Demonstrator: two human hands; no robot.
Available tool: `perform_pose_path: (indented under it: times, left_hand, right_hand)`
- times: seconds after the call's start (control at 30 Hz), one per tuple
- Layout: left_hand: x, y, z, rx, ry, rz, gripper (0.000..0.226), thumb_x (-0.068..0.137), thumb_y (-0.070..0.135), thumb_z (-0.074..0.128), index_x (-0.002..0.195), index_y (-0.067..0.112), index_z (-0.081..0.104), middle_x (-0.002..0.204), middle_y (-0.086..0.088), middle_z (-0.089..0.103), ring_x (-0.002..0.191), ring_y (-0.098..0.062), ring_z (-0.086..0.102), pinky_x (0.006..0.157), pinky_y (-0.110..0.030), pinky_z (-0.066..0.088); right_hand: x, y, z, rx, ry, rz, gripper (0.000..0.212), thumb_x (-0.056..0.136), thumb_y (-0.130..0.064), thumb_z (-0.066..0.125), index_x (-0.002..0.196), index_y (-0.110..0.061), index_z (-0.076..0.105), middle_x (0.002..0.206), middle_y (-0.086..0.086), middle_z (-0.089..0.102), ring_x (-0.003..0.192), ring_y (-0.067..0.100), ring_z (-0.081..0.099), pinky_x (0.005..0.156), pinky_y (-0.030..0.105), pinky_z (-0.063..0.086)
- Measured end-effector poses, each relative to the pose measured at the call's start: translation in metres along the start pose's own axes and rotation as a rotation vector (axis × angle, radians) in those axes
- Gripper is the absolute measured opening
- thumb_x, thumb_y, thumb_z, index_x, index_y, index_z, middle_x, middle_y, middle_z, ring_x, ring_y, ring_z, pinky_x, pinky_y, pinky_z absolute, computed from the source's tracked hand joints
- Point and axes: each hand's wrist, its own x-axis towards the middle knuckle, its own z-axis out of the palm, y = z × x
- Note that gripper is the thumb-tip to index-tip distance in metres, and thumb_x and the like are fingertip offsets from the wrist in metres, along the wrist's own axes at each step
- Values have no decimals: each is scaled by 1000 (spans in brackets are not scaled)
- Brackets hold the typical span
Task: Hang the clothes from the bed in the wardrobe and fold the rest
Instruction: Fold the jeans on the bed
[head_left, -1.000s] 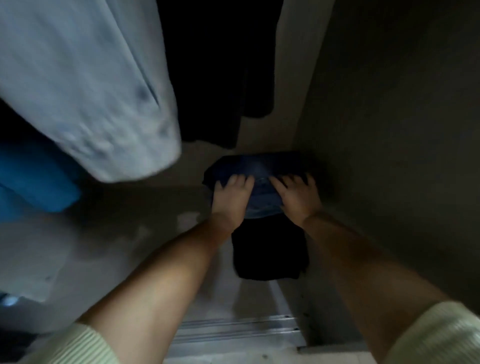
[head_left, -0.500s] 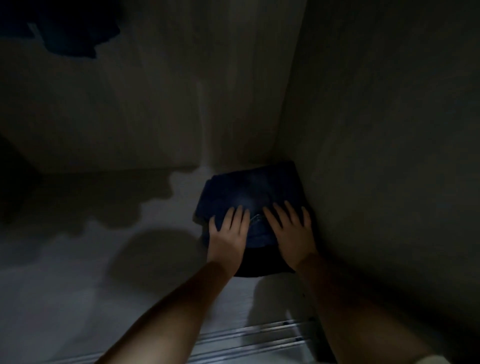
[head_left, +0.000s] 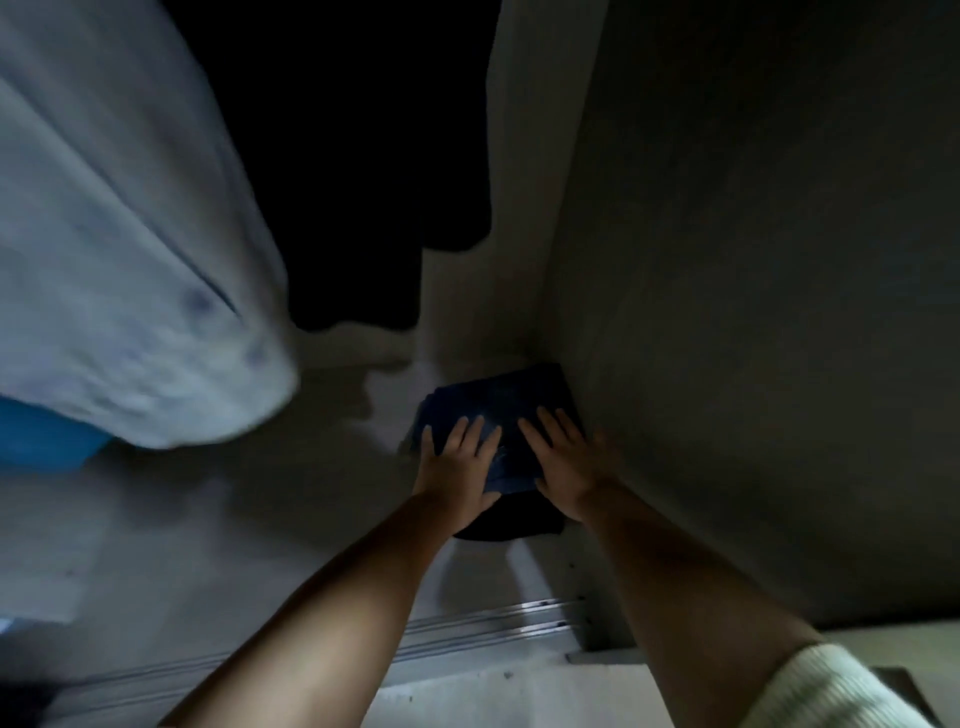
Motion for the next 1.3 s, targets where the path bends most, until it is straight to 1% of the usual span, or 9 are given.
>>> perform_pose_path:
  times: [0.1,0.23,0.33,0.47,0.57,0.77,1.0,1.17,1.3]
  left_hand:
    - [-32,8,-70,-40,5,8,78,95,49,44,153,20,0,161,-5,-1,147,-22,0,115,-54,8]
    - [-66,15,-158,-54,13,14,74,95,46,45,152,19,7,160,-5,8,147,-22,8,116,-51,12]
    - [-94,19,-214,-50,4,10,70,93,46,48,149,16,19,154,-8,26,141,-25,25,111,-49,23]
    - [-138,22,-271,-198,-132,15,53,94,41,49,137,13,37,133,-11,51,119,-30,50,88,-35,42]
    - [-175,22,-299,-269,-231,60,43,95,38,48,128,10,44,128,-12,55,114,-31,55,80,-32,42]
    - [-217,16,-330,-230,-254,91,34,93,38,51,118,16,54,115,-12,62,100,-31,61,81,-34,49]
    - [-242,59,-376,-99,-269,380,43,93,44,50,129,20,49,121,-8,60,107,-29,59,77,-33,46]
    - [-266,127,-396,-2,-310,680,42,95,44,46,128,17,50,123,-6,58,111,-28,56,85,-36,48]
    - [-277,185,-411,26,-246,837,43,96,43,44,130,18,48,129,-5,53,116,-27,52,94,-39,45]
  right_hand:
    - [-32,4,-69,17,-7,19,66,99,-32,42,153,-24,6,160,5,1,147,25,6,114,51,14]
    - [-75,6,-153,-72,-59,67,52,99,-34,39,147,-19,24,148,9,32,137,26,29,113,55,16]
    - [-110,7,-207,-19,-173,109,46,101,-30,35,144,-16,29,145,9,36,133,26,35,112,55,19]
    - [-163,10,-265,215,-173,117,38,102,-30,33,133,-11,41,137,13,46,123,31,48,101,44,36]
    - [-204,6,-295,313,-157,106,40,103,-35,29,131,-9,43,131,16,52,117,34,53,89,39,44]
    - [-261,-6,-325,418,-185,191,43,103,-39,28,132,-11,46,133,14,52,117,33,54,89,36,44]
    - [-346,7,-337,461,-164,412,41,101,-39,33,129,-17,53,128,9,58,117,31,56,89,35,45]
    - [-414,45,-333,494,-167,759,34,98,-30,38,120,-17,61,120,5,63,110,27,60,81,33,43]
    - [-474,74,-326,465,-215,873,36,101,-30,34,124,-17,59,127,5,59,116,27,56,85,34,43]
